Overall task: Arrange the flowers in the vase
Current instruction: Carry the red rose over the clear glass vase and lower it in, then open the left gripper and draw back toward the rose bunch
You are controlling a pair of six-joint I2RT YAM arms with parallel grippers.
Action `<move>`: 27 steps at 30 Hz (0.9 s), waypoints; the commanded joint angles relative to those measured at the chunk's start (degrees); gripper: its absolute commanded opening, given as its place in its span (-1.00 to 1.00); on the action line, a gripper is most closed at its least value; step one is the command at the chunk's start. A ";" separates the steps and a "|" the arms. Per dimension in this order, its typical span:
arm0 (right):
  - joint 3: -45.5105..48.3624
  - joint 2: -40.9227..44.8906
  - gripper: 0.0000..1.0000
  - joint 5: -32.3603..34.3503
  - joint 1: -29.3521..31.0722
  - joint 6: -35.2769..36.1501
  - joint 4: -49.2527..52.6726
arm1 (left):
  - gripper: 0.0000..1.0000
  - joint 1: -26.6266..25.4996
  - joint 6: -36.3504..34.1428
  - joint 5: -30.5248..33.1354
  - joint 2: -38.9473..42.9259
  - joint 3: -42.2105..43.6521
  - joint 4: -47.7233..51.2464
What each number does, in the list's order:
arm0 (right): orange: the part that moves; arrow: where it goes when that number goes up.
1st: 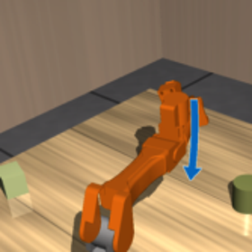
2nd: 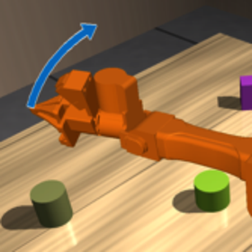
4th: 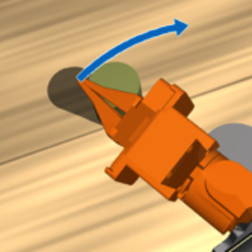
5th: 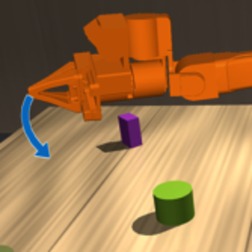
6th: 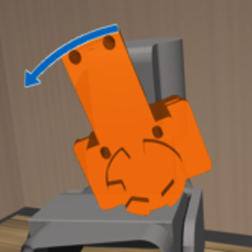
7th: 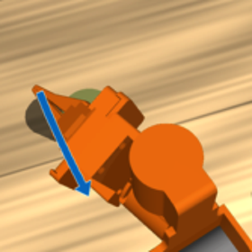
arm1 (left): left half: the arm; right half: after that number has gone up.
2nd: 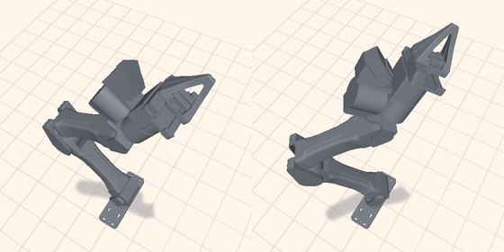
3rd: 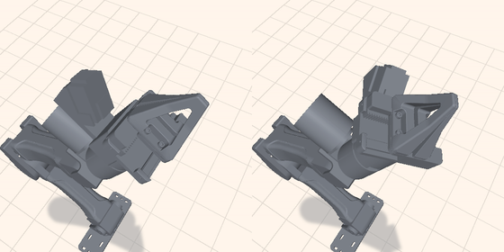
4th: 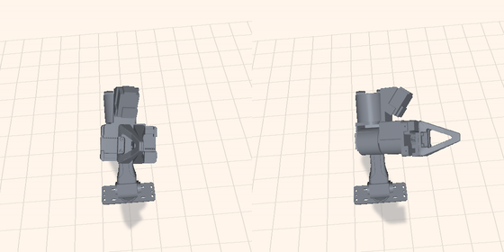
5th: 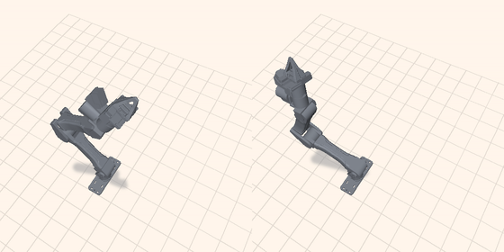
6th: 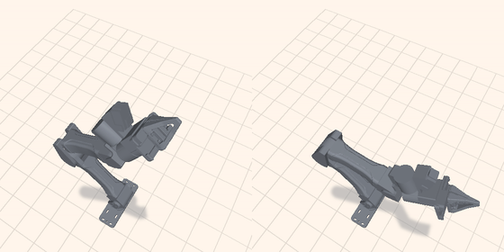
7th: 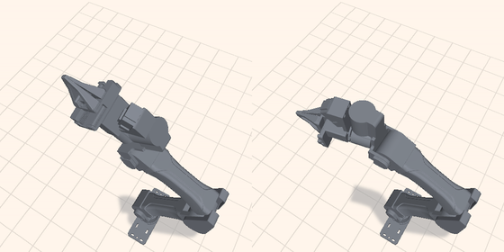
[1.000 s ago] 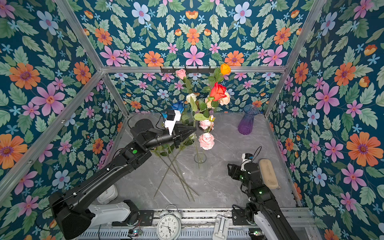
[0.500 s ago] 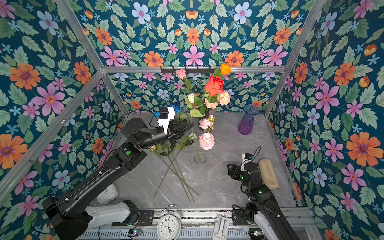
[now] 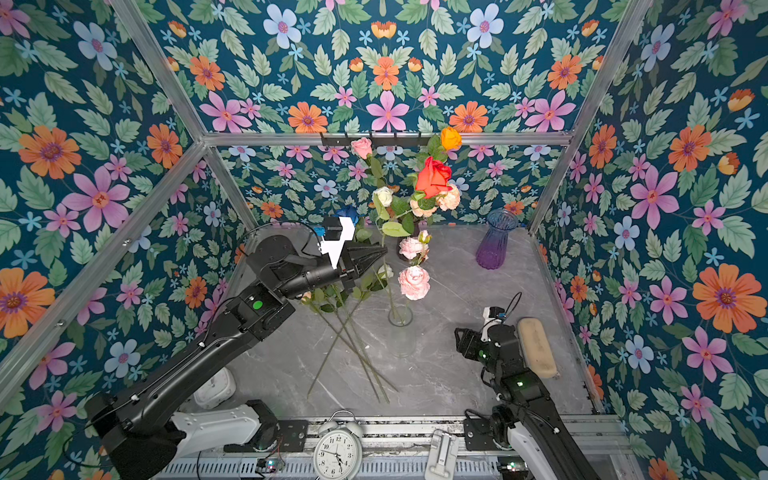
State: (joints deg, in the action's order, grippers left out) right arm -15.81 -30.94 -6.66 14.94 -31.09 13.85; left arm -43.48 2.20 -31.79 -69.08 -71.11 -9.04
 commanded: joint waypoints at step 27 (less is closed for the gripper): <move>-0.54 -0.12 0.42 0.43 0.02 0.24 -1.01 | 0.12 -0.10 -1.43 5.86 3.87 3.23 4.24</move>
State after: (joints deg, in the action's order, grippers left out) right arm -15.81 -30.89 -6.46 14.94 -31.09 13.85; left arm -43.55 1.17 -29.06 -66.17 -68.29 -5.41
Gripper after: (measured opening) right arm 0.712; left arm 0.559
